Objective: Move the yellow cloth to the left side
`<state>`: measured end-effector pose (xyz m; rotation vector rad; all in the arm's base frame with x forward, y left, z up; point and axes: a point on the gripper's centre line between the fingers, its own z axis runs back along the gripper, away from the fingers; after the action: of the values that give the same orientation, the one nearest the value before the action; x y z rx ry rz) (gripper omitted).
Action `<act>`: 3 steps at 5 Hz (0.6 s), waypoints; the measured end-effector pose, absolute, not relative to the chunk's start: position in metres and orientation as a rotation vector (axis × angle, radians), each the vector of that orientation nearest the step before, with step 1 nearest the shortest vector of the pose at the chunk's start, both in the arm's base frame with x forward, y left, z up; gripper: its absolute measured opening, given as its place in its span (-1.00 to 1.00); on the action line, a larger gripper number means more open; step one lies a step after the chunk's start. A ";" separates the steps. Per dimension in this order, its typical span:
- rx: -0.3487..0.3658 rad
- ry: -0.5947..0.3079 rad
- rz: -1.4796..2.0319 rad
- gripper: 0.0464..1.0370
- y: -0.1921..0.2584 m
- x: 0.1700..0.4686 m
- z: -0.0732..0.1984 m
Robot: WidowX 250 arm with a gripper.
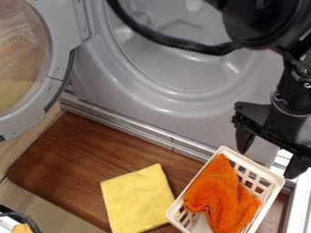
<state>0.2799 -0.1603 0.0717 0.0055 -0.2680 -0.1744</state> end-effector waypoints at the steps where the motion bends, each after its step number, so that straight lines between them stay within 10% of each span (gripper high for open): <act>1: 0.018 -0.234 -0.176 0.93 -0.158 0.275 0.061; 3: 0.046 -0.149 -0.039 0.93 -0.088 0.265 0.050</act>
<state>0.2646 -0.0883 0.0503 0.0457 -0.1490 -0.0386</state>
